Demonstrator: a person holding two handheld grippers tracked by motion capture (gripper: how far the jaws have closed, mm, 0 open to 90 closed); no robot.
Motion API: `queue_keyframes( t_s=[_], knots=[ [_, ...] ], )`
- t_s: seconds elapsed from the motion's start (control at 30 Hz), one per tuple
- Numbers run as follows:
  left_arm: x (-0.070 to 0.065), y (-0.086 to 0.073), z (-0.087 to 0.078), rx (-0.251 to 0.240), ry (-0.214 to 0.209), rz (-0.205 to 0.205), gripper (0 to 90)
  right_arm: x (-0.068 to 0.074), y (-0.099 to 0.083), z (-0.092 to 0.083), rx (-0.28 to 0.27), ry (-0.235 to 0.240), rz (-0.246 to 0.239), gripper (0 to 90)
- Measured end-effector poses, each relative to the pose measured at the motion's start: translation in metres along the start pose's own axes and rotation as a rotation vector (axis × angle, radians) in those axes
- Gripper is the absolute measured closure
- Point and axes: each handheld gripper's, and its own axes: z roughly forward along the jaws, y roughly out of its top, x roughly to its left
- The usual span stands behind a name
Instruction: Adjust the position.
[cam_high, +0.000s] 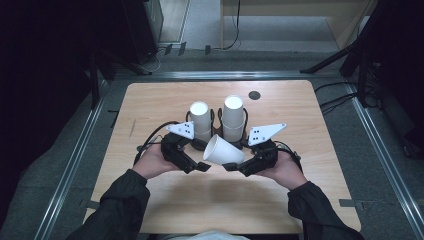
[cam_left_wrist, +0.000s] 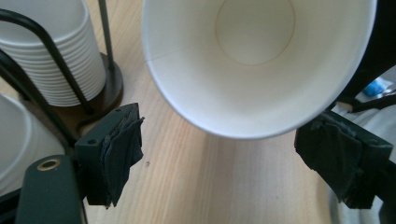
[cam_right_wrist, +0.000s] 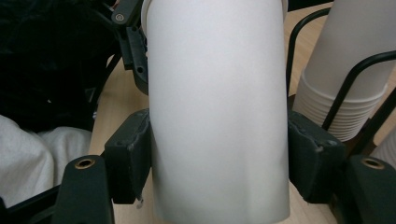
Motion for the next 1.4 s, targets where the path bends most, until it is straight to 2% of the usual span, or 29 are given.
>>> queue_keyframes(
  t_s=[0.2,0.33,0.57,0.67,1.07,1.2,1.37,1.4],
  knots=[
    [-0.001,0.001,0.004,-0.052,-0.038,-0.032,15.3,0.001,-0.002,0.005,0.008,0.025,0.010,31.7],
    [-0.002,0.002,0.007,-0.054,-0.041,-0.035,15.7,0.001,-0.003,0.009,0.012,0.037,0.016,31.7],
    [-0.001,0.001,0.007,-0.091,-0.069,-0.061,16.8,0.001,-0.004,0.014,0.016,0.050,0.023,31.7],
    [-0.001,0.001,0.006,-0.096,-0.073,-0.059,17.7,0.001,-0.004,0.015,0.018,0.051,0.023,31.8],
    [-0.001,0.002,0.004,-0.085,-0.075,-0.048,21.7,0.001,-0.004,0.015,0.028,0.060,0.038,31.3],
    [0.000,0.002,0.001,-0.092,-0.074,-0.054,22.1,0.002,-0.004,0.017,0.040,0.049,0.044,28.9],
    [0.000,0.004,-0.004,-0.081,-0.057,-0.044,22.1,0.001,-0.005,0.017,0.049,0.035,0.057,23.8],
    [0.000,0.005,-0.005,-0.072,-0.041,-0.035,22.1,0.001,-0.005,0.017,0.054,0.036,0.056,23.6]
  ],
)
